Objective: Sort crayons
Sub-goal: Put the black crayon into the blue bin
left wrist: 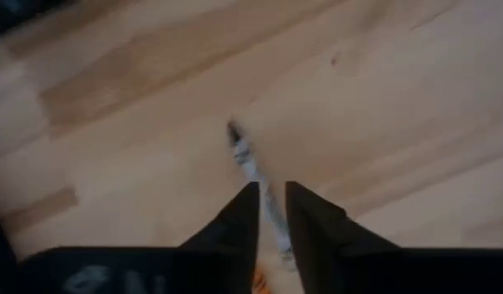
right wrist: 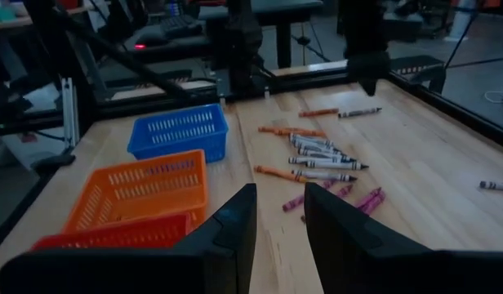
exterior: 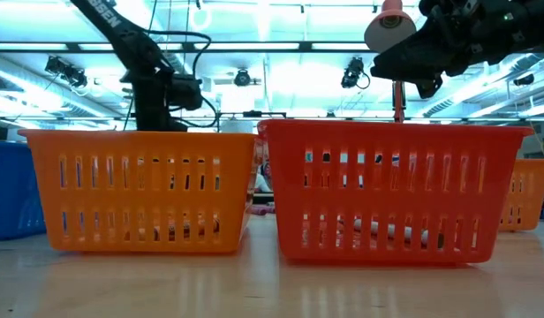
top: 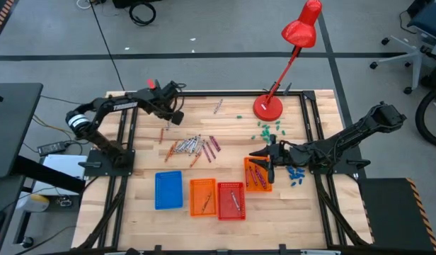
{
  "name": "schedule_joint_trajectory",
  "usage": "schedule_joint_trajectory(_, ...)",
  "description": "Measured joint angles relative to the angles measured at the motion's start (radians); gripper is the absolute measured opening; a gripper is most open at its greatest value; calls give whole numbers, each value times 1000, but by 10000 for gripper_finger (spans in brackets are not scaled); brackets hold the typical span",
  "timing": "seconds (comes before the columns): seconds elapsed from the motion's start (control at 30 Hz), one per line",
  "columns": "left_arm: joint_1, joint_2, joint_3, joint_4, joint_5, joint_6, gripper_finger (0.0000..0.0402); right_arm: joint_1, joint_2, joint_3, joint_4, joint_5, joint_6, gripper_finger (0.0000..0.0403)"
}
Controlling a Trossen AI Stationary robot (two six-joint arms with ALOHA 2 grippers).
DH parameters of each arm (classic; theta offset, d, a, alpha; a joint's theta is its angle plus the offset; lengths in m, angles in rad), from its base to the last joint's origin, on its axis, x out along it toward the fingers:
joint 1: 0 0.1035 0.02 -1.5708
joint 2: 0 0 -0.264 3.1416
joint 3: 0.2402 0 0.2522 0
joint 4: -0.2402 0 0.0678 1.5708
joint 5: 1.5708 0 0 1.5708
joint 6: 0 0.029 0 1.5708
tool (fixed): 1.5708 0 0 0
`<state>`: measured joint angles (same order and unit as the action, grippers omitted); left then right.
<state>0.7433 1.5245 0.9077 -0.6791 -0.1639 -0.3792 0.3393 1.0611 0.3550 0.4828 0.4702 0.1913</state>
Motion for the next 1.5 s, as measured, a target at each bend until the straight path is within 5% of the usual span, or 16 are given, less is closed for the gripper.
schedule_joint_trajectory(0.33,-1,29,-47,35,-2,-71,186,3,0,0,2,-7,7,110)
schedule_joint_trajectory(0.87,0,51,-147,171,-1,-79,180,5,0,0,17,-16,2,110)
schedule_joint_trajectory(1.0,-1,77,-145,174,1,-59,161,6,0,0,17,-16,0,110)
schedule_joint_trajectory(1.33,-1,82,-145,170,1,-29,36,7,0,0,17,-18,-1,110)
schedule_joint_trajectory(1.5,-1,80,-145,168,4,-20,20,7,0,0,17,-18,-1,110)
